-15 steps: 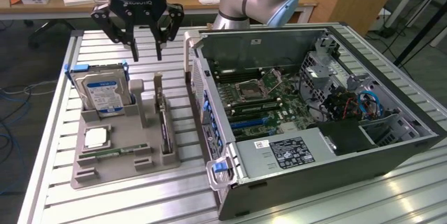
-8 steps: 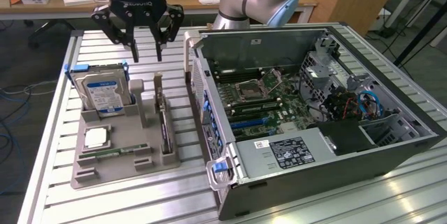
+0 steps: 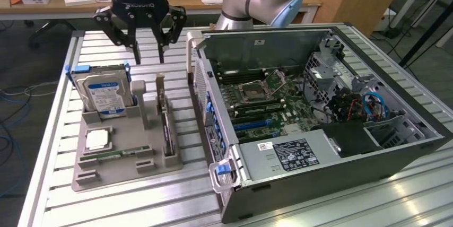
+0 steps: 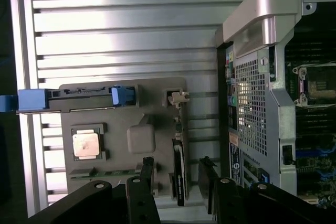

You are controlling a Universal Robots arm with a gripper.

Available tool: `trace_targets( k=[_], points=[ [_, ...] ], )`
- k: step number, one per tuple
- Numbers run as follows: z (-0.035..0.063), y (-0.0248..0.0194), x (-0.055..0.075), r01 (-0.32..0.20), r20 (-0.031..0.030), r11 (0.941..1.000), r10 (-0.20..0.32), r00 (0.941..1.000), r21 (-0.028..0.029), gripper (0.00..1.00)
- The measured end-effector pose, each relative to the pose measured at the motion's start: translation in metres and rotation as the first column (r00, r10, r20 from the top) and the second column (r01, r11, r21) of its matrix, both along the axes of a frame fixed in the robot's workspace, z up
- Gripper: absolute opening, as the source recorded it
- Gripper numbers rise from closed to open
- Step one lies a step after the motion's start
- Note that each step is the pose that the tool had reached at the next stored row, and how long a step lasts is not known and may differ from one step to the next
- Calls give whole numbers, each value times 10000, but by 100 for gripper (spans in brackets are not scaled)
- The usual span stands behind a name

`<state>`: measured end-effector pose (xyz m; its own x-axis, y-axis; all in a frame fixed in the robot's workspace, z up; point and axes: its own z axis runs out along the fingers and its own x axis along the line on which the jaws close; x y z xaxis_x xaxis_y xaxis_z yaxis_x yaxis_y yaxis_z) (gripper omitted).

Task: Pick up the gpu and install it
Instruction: 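Pick up the gpu and move the gpu toward the slot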

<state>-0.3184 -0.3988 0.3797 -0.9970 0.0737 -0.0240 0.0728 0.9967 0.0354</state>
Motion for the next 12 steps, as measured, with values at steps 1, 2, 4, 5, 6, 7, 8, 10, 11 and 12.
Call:
trace_targets(
  k=[1, 2, 4, 5, 6, 7, 8, 10, 11, 12],
  points=[
    [-4, 0, 0, 0, 0, 10000, 0, 10000, 0, 47],
    [-7, 0, 0, 0, 0, 10000, 0, 10000, -1, 47],
    [-13, 0, 0, 0, 0, 10000, 0, 10000, -1, 47],
    [-18, 0, 0, 0, 0, 10000, 0, 10000, -2, 47],
    [-24, 0, 0, 0, 1, 10000, 0, 10000, -3, 47],
    [-28, 0, -1, 0, 0, 10000, 0, 10000, -6, 47],
    [-32, 0, -1, 0, -1, 10000, 0, 10000, -8, 47],
    [-37, 0, -1, 0, 0, 10000, 0, 10000, -12, 47],
    [-40, 0, -1, 0, 0, 10000, 0, 10000, -13, 47],
    [-44, 0, -1, 0, 0, 10000, 0, 10000, -14, 47]
  ],
)
